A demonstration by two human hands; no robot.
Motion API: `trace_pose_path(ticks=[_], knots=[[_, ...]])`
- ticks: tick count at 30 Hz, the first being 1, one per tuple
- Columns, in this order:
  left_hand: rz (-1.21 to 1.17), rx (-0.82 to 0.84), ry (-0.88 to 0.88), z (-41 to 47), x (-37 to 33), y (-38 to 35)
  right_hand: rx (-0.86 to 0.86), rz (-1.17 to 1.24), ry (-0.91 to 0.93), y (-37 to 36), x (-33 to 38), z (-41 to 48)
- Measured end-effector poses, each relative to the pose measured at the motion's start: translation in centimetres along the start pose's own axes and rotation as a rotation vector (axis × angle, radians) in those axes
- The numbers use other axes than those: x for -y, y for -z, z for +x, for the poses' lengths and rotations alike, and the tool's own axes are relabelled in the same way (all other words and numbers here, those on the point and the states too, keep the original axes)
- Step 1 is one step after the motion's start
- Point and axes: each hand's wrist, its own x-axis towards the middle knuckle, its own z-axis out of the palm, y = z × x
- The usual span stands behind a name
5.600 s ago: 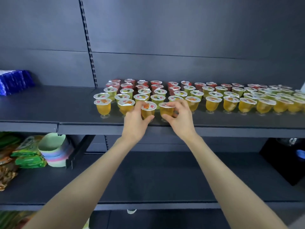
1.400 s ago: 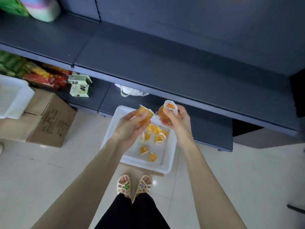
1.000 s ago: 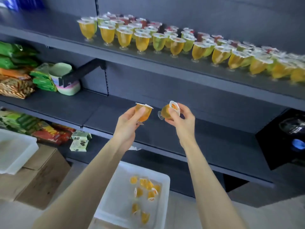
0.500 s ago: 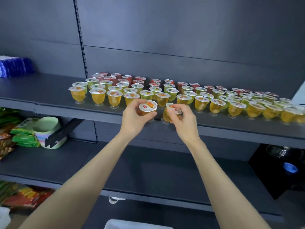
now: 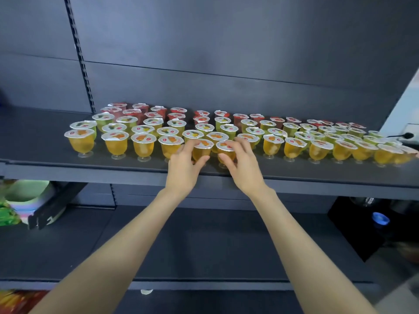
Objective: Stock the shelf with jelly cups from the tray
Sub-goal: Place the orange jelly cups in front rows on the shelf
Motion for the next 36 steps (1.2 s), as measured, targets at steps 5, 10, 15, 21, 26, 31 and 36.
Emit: trace_pose_path(ticks=[5,10,15,21,26,31,36], knots=[[0.007,0.034,-0.022,-0.1,0.5,-0.1,-0.031,-0.053,-0.024,-0.3,0.6,-0.1],[0.004,0.097,0.009,-0.1,0.4,0.4,-0.021,-0.064,-0.055,-0.1,1.2,0.0],[-0.002,0.138,0.002,-0.7,0.2,1.6,0.047,-0.136,-0.065,0.7,1.5,-0.4],[0.139,0.167,-0.040,-2.3,0.0,3.0,0.042,-0.170,-0.063,1.8,2.2,-2.3],[0.283,0.142,-0.089,-5.1,-0.4,3.4,0.027,-0.173,-0.052,2.4,2.3,-5.4],[0.303,0.100,-0.113,-9.1,-0.5,2.8,0.018,-0.150,-0.040,2.9,1.4,-9.1],[0.329,0.128,-0.082,-14.3,0.4,0.6,0.121,-0.115,-0.052,2.5,-1.1,-14.5]])
